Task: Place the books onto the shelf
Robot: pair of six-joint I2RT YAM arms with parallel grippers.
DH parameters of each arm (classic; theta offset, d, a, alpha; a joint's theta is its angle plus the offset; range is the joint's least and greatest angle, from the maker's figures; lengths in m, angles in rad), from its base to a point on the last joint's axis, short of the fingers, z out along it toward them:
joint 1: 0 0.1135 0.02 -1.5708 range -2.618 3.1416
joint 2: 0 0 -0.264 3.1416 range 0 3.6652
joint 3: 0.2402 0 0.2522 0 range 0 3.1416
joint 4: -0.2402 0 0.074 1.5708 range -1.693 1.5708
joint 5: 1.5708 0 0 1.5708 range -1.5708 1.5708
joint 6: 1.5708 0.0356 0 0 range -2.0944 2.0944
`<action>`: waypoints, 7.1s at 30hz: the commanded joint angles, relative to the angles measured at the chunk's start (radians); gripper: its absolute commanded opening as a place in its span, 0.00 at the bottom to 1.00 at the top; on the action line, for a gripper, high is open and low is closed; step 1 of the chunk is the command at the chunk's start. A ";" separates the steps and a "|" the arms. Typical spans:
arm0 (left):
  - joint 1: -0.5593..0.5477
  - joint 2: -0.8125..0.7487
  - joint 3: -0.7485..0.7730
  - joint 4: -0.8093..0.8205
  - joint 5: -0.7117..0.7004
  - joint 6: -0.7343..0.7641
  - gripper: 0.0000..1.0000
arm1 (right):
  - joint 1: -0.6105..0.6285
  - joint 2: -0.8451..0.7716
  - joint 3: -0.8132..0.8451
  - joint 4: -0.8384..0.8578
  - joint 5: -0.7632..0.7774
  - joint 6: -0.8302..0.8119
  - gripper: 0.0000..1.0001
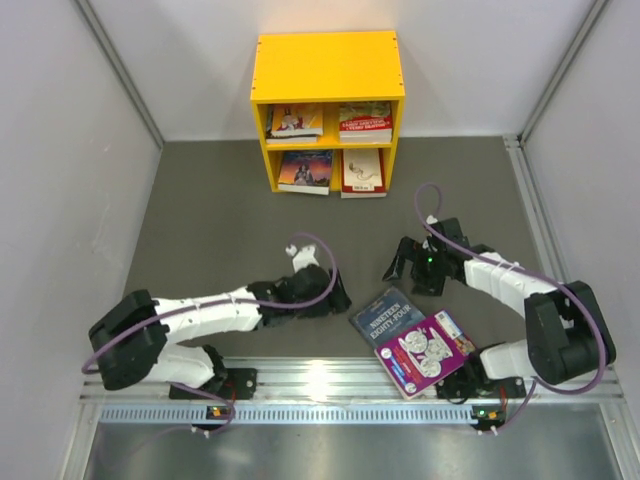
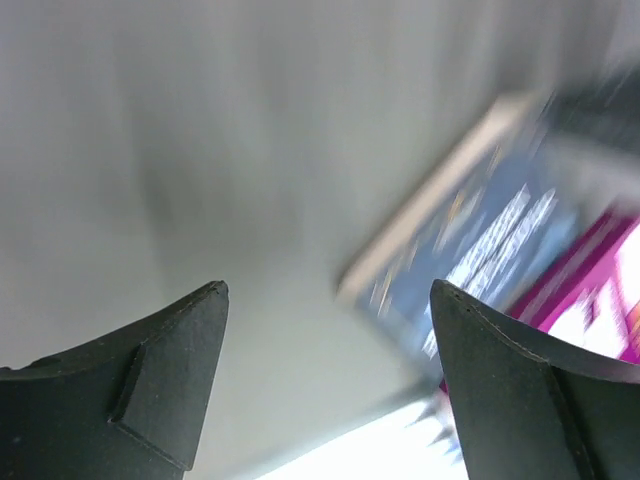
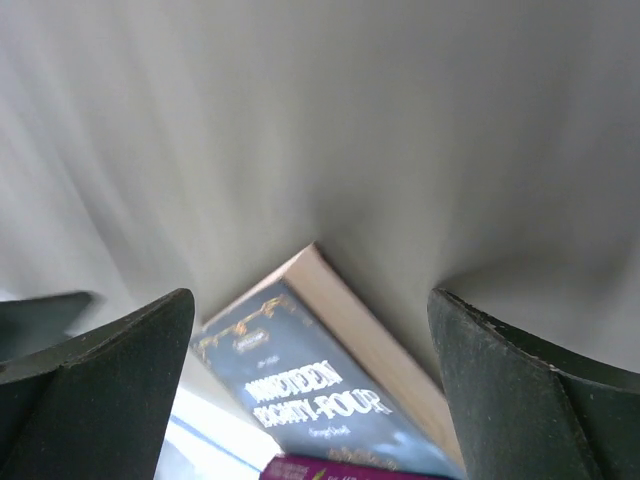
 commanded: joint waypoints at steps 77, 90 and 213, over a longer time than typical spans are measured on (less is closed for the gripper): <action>-0.040 0.437 0.322 0.370 0.320 0.029 0.76 | -0.112 -0.297 -0.223 -0.226 0.121 0.070 1.00; -0.091 0.562 0.355 0.465 0.328 -0.035 0.22 | 0.002 -0.284 -0.263 -0.134 0.091 0.154 0.98; 0.319 0.896 0.983 -0.150 0.041 0.219 0.71 | -0.182 0.890 0.516 1.599 -0.450 0.932 0.22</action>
